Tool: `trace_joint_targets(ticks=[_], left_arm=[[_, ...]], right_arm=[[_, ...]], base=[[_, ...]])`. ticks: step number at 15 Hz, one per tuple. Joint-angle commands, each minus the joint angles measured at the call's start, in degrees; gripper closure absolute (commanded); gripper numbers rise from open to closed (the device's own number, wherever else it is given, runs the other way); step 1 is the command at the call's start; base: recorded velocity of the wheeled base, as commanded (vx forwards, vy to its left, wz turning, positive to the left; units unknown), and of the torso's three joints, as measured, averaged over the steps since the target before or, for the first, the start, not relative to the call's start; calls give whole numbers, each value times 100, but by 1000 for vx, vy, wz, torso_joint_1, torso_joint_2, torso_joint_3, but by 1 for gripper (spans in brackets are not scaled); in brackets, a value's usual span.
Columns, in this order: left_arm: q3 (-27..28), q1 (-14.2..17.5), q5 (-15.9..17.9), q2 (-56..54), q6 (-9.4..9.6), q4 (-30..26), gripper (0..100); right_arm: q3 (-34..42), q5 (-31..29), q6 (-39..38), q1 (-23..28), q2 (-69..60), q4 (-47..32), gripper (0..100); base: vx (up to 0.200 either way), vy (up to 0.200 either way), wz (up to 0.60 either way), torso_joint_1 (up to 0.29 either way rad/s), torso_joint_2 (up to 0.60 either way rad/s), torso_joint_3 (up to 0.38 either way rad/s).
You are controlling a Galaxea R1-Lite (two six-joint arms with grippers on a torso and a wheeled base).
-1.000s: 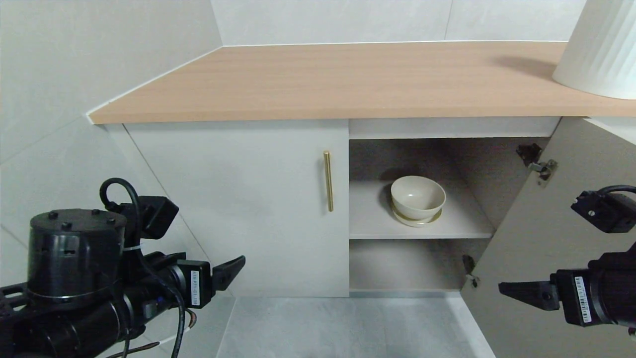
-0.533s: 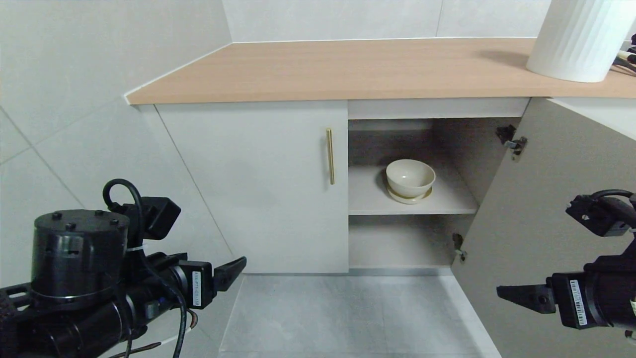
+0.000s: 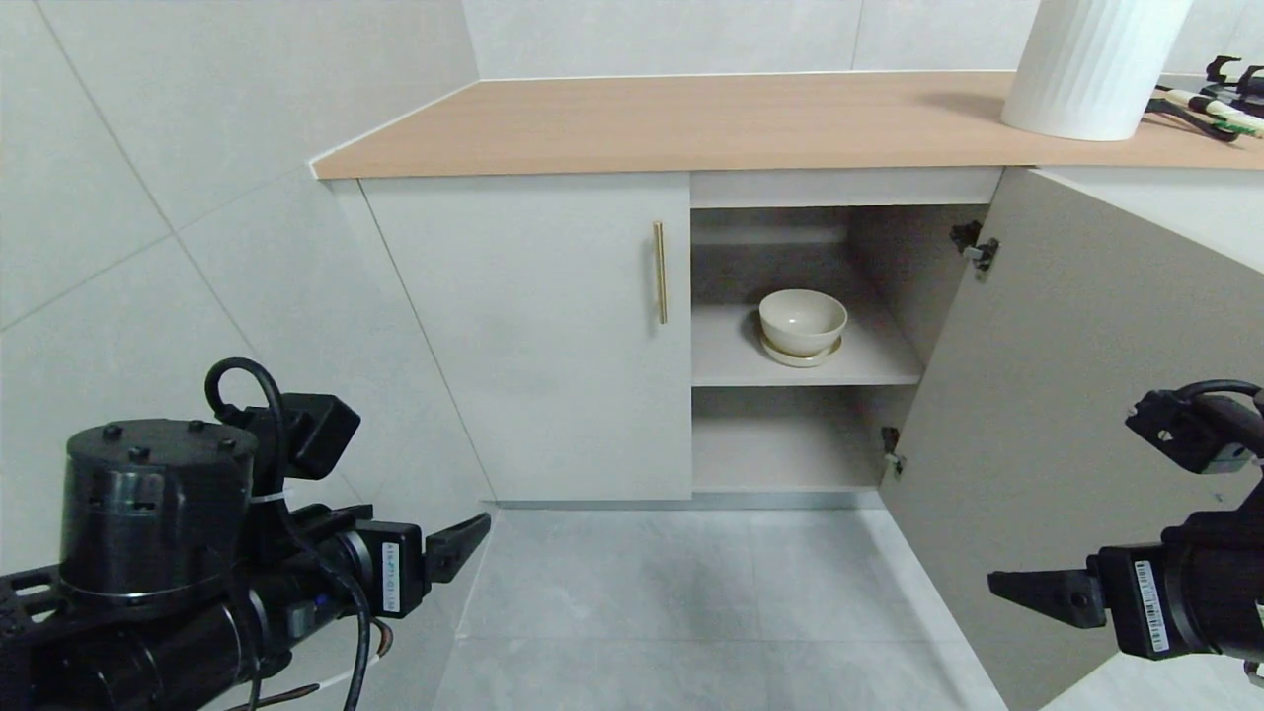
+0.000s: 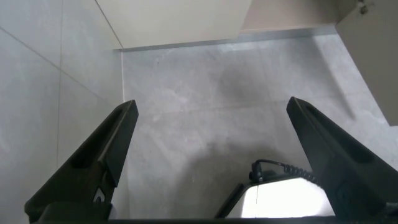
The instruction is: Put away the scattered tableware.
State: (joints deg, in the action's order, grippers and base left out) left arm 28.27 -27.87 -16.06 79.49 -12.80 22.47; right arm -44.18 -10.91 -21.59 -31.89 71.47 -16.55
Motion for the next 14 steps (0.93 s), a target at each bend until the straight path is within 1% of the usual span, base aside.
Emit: trace_joint_targets(ticks=[1, 4, 6, 9, 12, 14], left_arm=[[3, 1, -3, -4, -3, 3, 0], [3, 1, -12, -4, -3, 3, 0], [3, 1, -12, 5, -3, 3, 0], [12, 1, -12, -31, -3, 12, 0], [12, 1, -20, -13, 6, -6, 0], [3, 1, -29, -4, 6, -6, 0]], right_arm=[[6, -16, -3, -1, 7, 3, 0], [6, -210, -3, -1, -107, 3, 0], [76, -219, -3, -1, -274, -14, 0], [401, -183, -3, -1, -608, 3, 0], [472, -166, -3, -1, -670, 3, 0], [524, -166, 6, -10, -661, 3, 0]], base=[[0, 0, 0, 0, 0, 0], [0, 0, 0, 0, 0, 0], [0, 0, 0, 0, 0, 0], [0, 0, 0, 0, 0, 0], [0, 0, 0, 0, 0, 0], [-200, -200, 0, 0, 0, 5]])
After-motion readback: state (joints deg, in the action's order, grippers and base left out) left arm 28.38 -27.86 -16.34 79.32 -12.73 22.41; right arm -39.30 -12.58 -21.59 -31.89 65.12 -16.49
